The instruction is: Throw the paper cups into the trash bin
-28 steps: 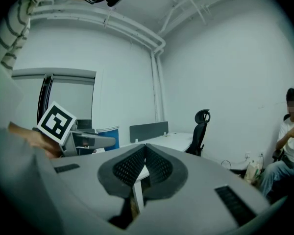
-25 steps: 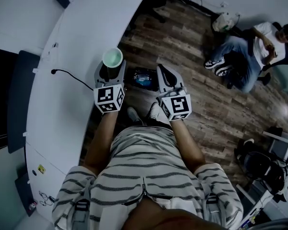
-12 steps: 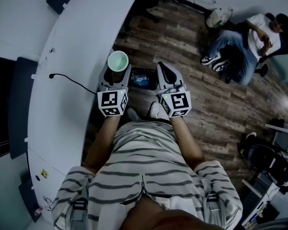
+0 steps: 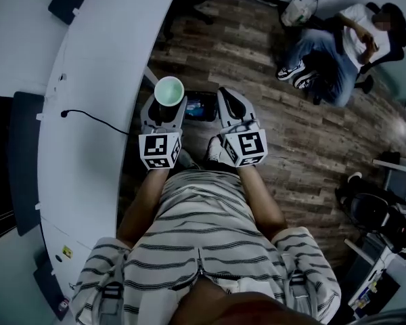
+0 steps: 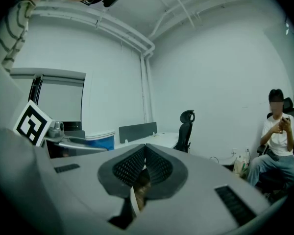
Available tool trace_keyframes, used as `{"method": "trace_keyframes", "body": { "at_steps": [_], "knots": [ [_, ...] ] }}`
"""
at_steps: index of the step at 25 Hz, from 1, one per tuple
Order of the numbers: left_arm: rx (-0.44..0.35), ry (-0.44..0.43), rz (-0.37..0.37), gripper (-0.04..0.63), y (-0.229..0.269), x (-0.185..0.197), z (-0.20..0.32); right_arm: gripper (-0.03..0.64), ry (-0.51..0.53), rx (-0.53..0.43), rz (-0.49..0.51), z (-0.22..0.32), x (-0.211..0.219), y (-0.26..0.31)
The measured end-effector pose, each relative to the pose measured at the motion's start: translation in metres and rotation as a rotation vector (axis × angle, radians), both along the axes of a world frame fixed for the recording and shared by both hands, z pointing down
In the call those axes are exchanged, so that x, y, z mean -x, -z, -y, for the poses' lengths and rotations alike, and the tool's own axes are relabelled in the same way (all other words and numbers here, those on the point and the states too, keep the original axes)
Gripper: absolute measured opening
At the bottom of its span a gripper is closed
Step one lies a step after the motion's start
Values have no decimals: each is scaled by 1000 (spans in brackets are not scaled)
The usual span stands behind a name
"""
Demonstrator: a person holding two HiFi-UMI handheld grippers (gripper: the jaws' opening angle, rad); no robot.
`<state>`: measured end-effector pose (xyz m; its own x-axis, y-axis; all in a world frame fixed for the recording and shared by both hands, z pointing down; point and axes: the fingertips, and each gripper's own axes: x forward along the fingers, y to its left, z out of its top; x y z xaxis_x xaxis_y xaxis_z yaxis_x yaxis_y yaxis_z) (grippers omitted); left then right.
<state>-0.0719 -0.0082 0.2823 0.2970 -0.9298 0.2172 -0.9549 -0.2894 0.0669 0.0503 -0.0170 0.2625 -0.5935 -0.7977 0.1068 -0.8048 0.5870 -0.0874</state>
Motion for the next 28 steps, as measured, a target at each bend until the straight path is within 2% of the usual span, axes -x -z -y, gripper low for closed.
{"method": "trace_keyframes", "body": {
  "at_steps": [14, 21, 28],
  "knots": [
    [99, -93, -15, 292, -38, -23, -3, 8, -56, 78, -25, -7, -15, -39],
    [152, -107, -25, 293, -66, -34, -4, 8, -80, 127, -33, -5, -23, -67],
    [196, -141, -5, 293, -88, -43, 0, 8, -91, 172, -44, -5, -29, -90]
  ]
}}
